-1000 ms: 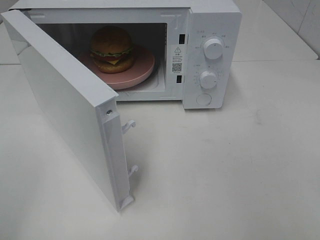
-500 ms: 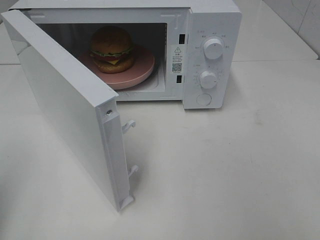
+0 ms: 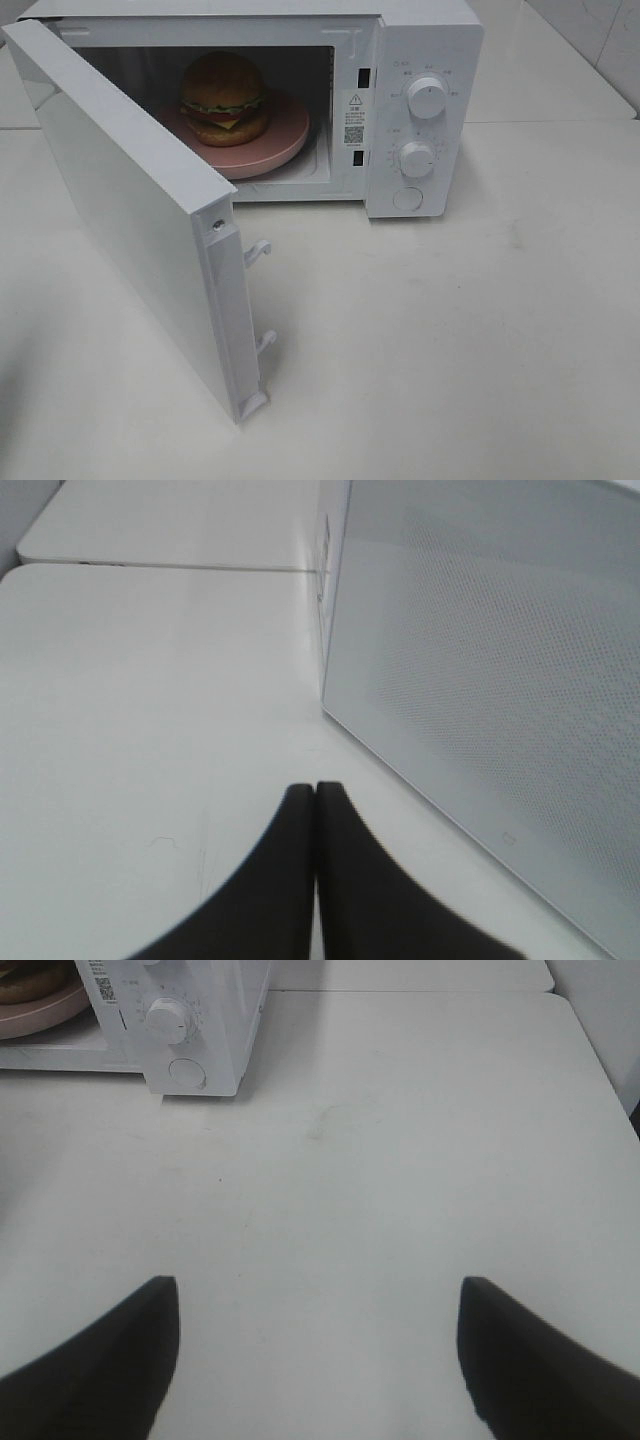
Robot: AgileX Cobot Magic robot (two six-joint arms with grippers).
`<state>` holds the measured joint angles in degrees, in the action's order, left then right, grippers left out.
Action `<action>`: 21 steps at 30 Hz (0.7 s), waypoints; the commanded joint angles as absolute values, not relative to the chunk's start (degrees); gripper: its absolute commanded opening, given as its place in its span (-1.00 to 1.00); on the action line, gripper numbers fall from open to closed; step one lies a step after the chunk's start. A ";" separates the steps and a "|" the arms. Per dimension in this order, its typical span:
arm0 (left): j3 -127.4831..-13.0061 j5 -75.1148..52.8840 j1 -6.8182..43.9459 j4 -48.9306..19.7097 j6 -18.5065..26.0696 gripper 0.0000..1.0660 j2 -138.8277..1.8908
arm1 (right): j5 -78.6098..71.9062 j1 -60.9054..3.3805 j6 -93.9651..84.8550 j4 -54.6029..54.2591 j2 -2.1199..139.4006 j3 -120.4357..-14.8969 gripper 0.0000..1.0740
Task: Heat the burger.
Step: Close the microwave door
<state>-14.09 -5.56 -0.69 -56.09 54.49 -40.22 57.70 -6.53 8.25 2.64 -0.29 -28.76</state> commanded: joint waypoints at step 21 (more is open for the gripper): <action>-14.15 25.38 27.33 -42.91 33.35 -1.00 -55.86 | 57.01 -6.30 8.54 2.81 -1.83 -28.65 0.39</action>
